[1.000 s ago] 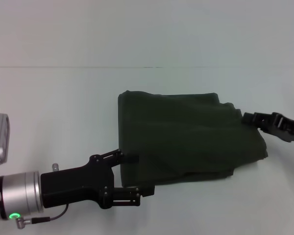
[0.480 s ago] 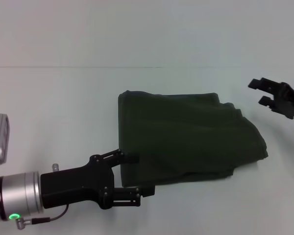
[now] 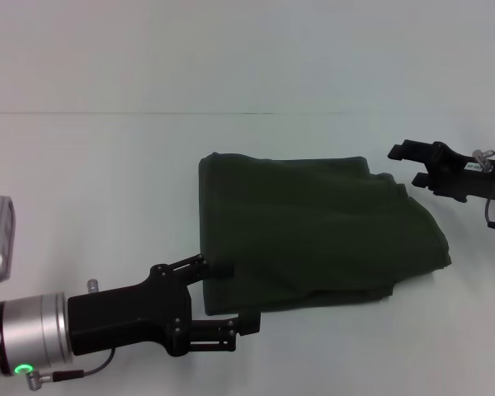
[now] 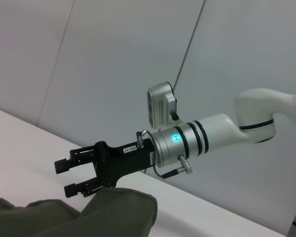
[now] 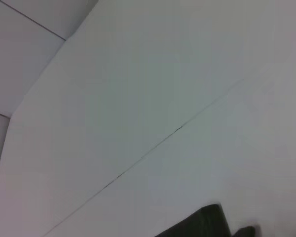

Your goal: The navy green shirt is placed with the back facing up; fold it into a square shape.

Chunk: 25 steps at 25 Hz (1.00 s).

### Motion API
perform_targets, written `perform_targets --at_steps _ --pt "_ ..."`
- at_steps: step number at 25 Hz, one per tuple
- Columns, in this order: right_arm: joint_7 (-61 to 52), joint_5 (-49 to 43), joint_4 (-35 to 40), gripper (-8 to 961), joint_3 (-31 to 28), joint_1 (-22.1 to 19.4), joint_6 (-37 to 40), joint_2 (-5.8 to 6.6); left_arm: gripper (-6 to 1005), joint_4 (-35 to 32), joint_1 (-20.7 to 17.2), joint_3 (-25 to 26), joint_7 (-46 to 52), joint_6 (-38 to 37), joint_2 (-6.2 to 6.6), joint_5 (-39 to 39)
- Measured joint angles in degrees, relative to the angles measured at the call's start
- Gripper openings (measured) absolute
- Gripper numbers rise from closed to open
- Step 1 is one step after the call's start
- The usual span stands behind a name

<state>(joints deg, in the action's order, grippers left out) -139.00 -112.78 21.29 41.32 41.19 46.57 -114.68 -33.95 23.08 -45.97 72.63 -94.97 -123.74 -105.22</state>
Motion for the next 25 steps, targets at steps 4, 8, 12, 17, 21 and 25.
perform_targets --at_steps 4,8,12,17,21,25 --pt "-1.0 0.0 -0.3 780 0.0 0.3 0.1 -0.17 949 0.0 0.1 0.0 -0.3 0.2 0.0 0.1" --pt "-1.5 -0.1 -1.5 776 0.0 0.7 0.5 -0.1 949 0.0 0.0 0.0 -0.4 0.3 0.11 0.3" --pt "-1.6 -0.1 -2.1 773 0.1 0.6 1.8 -0.01 949 0.0 0.0 0.5 -0.3 0.3 0.11 0.4" --pt "-3.0 -0.1 -2.1 768 -0.3 0.0 3.8 0.53 949 0.0 0.1 0.8 -0.3 0.3 -0.03 0.4" --pt "-3.7 -0.1 -2.1 764 -0.1 -0.3 4.3 0.78 949 0.0 0.1 0.8 -0.3 0.3 -0.07 0.5" --pt "-3.7 0.1 -2.1 761 0.0 -0.3 4.9 0.59 949 0.1 0.1 0.8 -0.2 0.3 -0.12 0.5"
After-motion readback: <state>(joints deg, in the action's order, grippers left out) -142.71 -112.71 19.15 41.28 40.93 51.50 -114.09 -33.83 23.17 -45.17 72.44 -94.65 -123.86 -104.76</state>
